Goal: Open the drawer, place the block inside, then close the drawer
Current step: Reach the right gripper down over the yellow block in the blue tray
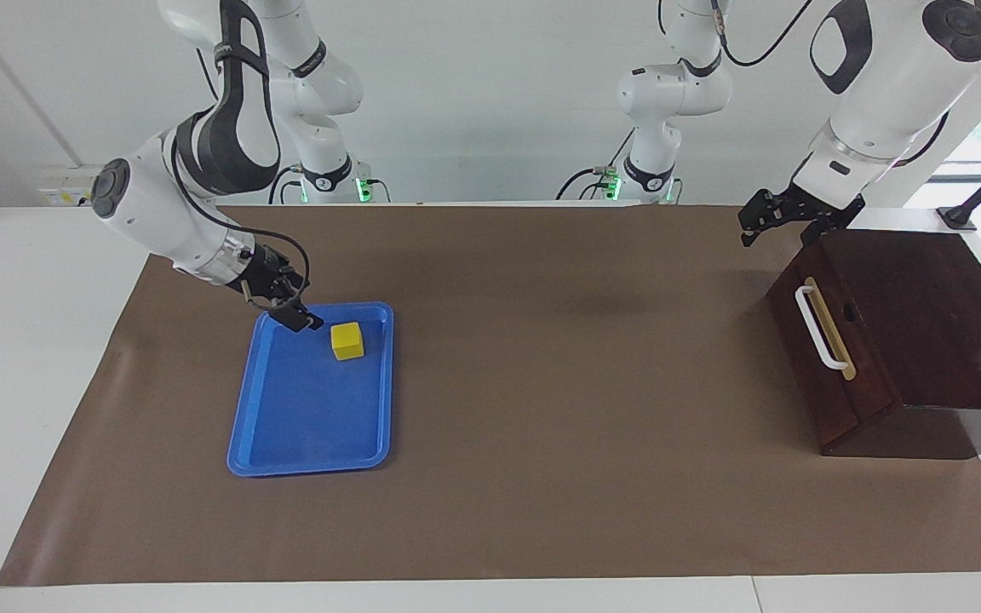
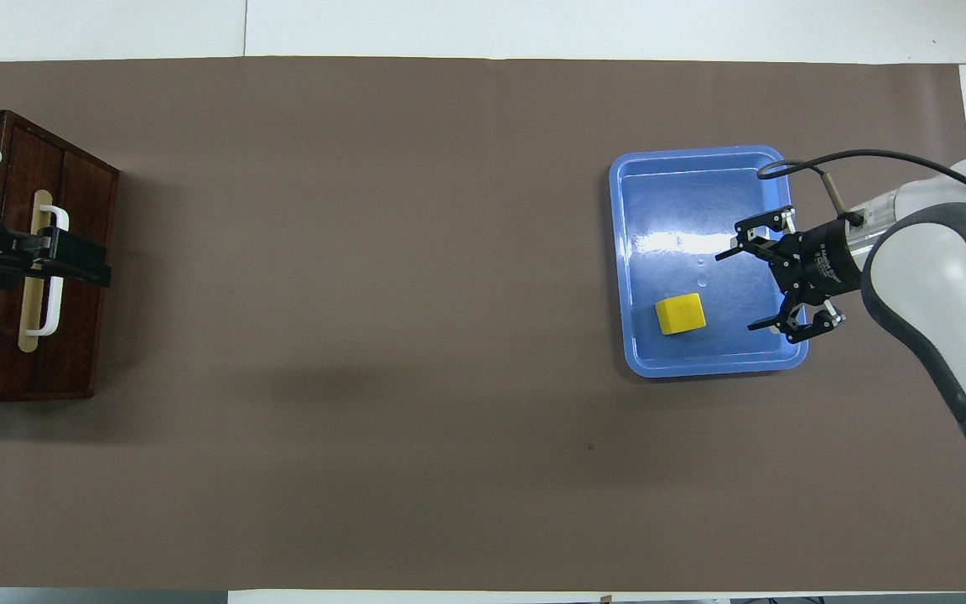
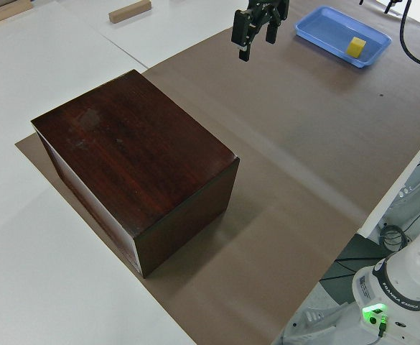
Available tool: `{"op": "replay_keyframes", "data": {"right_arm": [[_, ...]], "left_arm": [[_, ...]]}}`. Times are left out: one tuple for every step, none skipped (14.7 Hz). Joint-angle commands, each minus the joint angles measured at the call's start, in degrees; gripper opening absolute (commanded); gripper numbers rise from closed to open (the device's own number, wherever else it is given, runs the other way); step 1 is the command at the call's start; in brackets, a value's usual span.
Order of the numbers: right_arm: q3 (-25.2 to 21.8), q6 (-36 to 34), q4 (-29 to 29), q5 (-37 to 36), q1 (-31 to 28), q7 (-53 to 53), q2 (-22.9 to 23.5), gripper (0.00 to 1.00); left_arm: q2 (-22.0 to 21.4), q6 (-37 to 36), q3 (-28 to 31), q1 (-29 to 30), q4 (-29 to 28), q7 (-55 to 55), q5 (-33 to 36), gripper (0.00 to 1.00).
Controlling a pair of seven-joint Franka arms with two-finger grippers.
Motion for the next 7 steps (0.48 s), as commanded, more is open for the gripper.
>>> {"op": "replay_keyframes", "data": {"right_arm": [[0.6, 1.8, -2.7, 4.3, -1.2, 2.0, 1.0, 1.0], [0.6, 1.8, -2.6, 5.0, -1.3, 2.9, 2.5, 1.0], [0.6, 1.8, -2.7, 5.3, -1.5, 2.9, 4.0, 1.0], [0.6, 1.3, -2.3, 5.7, -1.5, 3.0, 5.8, 1.0], [0.4, 0.5, -1.0, 7.3, -1.7, 3.1, 7.9, 1.0], [0.3, 0.5, 0.2, 7.7, -2.2, 2.9, 9.5, 1.0], [0.3, 0.7, 0.7, 7.7, -2.2, 2.8, 10.0, 1.0]], "left_arm": [[-0.8, -0.1, 0.5, -0.3, -0.4, 0.7, -0.2, 1.0], [-0.8, -0.1, 0.5, -0.3, -0.4, 0.7, -0.2, 1.0], [-0.8, -0.1, 0.5, -0.3, -0.4, 0.7, -0.2, 1.0], [-0.8, -0.1, 0.5, -0.3, -0.4, 0.6, -0.2, 1.0], [-0.8, -0.1, 0.5, -0.3, -0.4, 0.7, -0.2, 1.0], [-0.8, -0.1, 0.5, -0.3, -0.4, 0.7, -0.2, 1.0], [-0.8, -0.1, 0.5, -0.3, -0.4, 0.6, -0.2, 1.0]]}}
